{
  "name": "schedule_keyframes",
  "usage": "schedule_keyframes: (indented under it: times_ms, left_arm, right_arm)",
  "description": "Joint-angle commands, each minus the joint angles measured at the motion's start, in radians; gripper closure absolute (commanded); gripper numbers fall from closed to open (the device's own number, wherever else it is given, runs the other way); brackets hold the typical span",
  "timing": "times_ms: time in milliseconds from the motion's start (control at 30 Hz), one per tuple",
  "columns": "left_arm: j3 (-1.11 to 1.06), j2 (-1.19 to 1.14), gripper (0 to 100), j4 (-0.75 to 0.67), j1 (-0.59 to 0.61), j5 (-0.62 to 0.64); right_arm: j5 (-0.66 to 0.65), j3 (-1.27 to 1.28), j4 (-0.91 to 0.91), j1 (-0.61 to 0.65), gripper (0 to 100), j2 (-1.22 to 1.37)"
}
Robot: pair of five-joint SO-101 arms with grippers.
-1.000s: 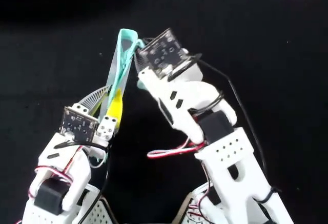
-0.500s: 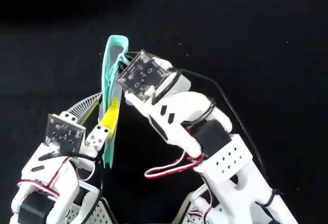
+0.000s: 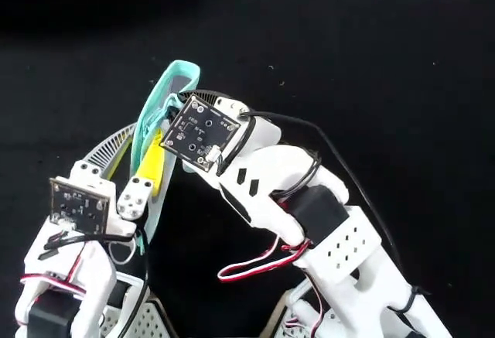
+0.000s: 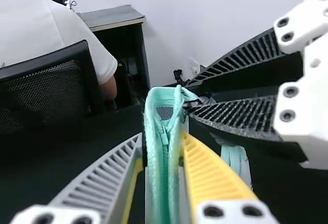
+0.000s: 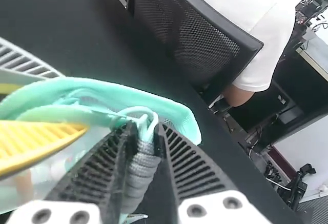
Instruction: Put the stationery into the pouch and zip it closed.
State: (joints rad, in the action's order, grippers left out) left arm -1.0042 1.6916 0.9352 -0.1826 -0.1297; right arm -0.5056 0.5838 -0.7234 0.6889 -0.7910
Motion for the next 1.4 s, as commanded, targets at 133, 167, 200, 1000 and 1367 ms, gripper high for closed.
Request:
schedule_keyframes:
  times_ms: [133,167,200,1000,1367]
  left_arm:
    - [-0.016,0.005,98,-0.037,0.008,-0.011]
    - [-0.018,0.005,96,-0.035,0.008,-0.015]
    - [-0.016,0.005,97,-0.028,0.008,-0.015]
    - [-0.076,0.005,97,-0.021,0.008,-0.014]
    - [-0.088,0.005,97,-0.021,0.008,-0.017]
  right_arm:
    - [-0.006,-0.004,-0.021,0.034,98.6,0.007]
    - [-0.006,-0.004,-0.020,0.034,98.6,0.007]
    - [-0.006,-0.004,-0.018,0.034,98.6,0.007]
    - [0.235,0.102,0.265,-0.259,98.6,0.008]
    - [0.345,0.107,0.328,-0.400,98.6,0.008]
